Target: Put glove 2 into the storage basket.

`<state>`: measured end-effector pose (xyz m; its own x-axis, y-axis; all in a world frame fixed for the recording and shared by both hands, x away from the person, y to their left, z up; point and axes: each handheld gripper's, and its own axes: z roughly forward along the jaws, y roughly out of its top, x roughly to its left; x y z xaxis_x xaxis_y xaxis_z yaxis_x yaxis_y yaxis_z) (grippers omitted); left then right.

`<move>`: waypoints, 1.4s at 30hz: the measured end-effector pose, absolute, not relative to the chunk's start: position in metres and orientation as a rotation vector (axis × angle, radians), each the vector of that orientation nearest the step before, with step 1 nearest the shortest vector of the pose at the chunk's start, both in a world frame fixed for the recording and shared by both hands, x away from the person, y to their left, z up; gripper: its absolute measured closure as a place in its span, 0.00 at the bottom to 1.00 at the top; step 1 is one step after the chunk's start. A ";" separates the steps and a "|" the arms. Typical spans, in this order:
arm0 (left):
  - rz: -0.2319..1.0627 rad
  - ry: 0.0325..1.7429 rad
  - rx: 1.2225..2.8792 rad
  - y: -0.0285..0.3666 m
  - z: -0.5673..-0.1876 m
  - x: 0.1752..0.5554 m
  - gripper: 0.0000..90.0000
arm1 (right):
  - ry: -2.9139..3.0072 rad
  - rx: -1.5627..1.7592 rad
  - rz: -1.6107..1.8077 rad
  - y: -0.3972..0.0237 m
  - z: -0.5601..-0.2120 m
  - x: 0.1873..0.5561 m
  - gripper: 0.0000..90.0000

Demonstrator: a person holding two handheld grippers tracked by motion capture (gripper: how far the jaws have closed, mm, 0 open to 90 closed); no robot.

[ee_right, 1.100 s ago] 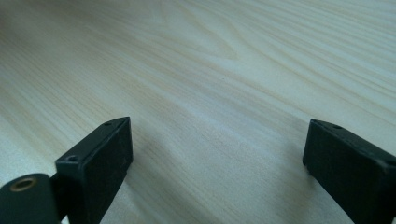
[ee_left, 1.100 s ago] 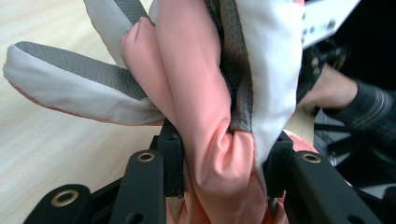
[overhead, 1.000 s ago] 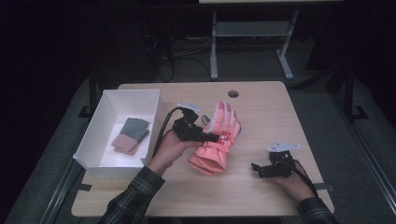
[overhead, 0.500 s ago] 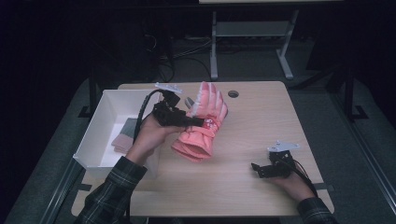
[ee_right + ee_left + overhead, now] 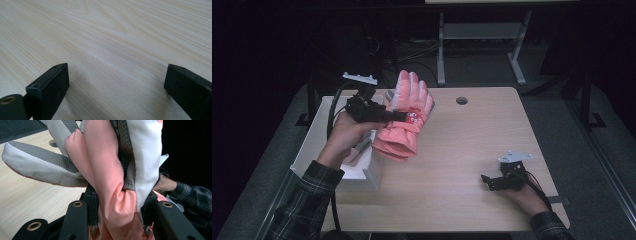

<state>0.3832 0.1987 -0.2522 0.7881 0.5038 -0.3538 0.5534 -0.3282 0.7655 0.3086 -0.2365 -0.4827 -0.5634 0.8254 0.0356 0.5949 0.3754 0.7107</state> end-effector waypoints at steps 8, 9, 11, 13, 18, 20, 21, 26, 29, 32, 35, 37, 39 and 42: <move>-0.030 0.857 1.943 0.236 -0.246 0.384 0.67 | 2.314 1.246 0.993 -0.236 -0.483 0.309 0.06; -0.017 0.869 1.936 0.243 -0.246 0.384 0.66 | 2.315 1.247 0.992 -0.236 -0.483 0.309 0.06; -0.011 0.887 1.929 0.253 -0.247 0.384 0.66 | 2.314 1.248 0.992 -0.236 -0.483 0.309 0.06; -0.001 0.907 1.919 0.262 -0.247 0.384 0.66 | 2.313 1.247 0.990 -0.237 -0.483 0.309 0.06; 0.017 0.969 1.875 0.293 -0.253 0.383 0.66 | 2.313 1.246 0.989 -0.237 -0.483 0.309 0.06; 0.022 0.995 1.868 0.302 -0.256 0.383 0.66 | 2.315 1.244 0.990 -0.237 -0.483 0.309 0.05; 0.027 1.013 1.869 0.308 -0.258 0.384 0.66 | 2.315 1.244 0.990 -0.237 -0.483 0.309 0.05; 0.055 1.061 1.904 0.321 -0.273 0.390 0.66 | 2.315 1.245 0.991 -0.237 -0.483 0.309 0.05; 0.043 1.077 1.904 0.327 -0.286 0.395 0.66 | 2.315 1.246 0.991 -0.237 -0.483 0.309 0.05; 0.039 1.110 1.925 0.330 -0.298 0.399 0.66 | 2.316 1.245 0.991 -0.237 -0.483 0.309 0.05; 0.039 1.147 1.940 0.332 -0.311 0.403 0.66 | 2.315 1.245 0.991 -0.237 -0.483 0.309 0.05; 0.029 1.168 1.947 0.334 -0.321 0.406 0.66 | 2.315 1.245 0.991 -0.237 -0.483 0.309 0.05; 0.026 1.172 1.970 0.335 -0.330 0.410 0.66 | 2.316 1.245 0.991 -0.237 -0.483 0.309 0.05; 0.021 1.189 1.993 0.334 -0.342 0.414 0.66 | 2.315 1.242 0.991 -0.237 -0.483 0.309 0.05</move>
